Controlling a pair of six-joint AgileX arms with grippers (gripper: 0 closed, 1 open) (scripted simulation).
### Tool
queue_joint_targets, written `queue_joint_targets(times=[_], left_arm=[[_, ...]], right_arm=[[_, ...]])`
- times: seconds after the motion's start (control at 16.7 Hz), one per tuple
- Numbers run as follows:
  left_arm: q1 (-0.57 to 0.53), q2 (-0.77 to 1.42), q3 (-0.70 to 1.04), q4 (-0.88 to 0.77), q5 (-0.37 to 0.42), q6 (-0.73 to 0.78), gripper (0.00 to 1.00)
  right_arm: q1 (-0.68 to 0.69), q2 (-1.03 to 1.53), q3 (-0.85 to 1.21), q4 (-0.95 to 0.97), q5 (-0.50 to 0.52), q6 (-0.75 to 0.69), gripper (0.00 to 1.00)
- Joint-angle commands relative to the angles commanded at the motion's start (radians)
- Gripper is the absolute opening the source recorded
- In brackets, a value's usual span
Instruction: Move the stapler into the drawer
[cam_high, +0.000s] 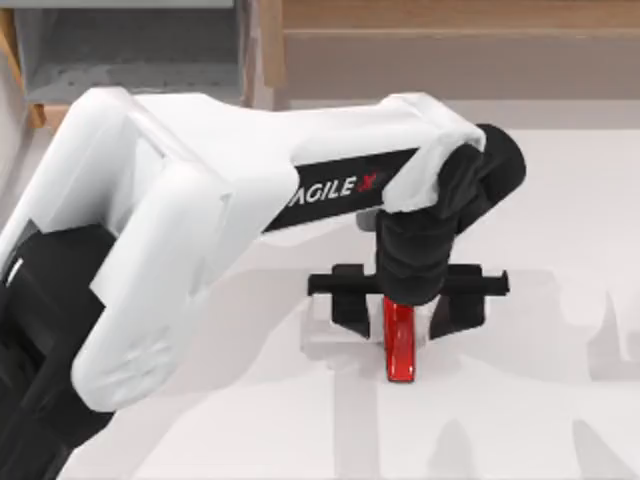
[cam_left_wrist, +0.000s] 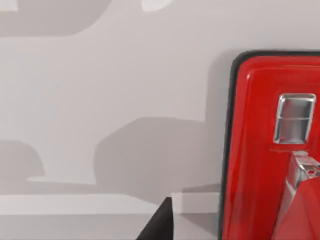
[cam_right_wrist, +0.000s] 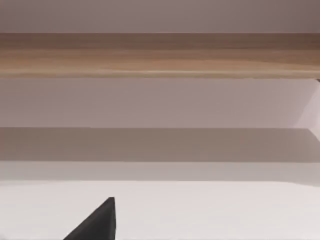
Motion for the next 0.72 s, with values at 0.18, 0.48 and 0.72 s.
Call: queue_joint_targets(times=[0.18, 0.48, 0.72], left_arm=[[0.0, 0.0, 0.0, 0.0, 0.0, 0.0, 0.25], [0.0, 0.0, 0.0, 0.0, 0.0, 0.0, 0.0], [0.0, 0.0, 0.0, 0.0, 0.0, 0.0, 0.0]], right_arm=[[0.0, 0.0, 0.0, 0.0, 0.0, 0.0, 1.0], [0.0, 0.0, 0.0, 0.0, 0.0, 0.0, 1.0], [0.0, 0.0, 0.0, 0.0, 0.0, 0.0, 1.0]])
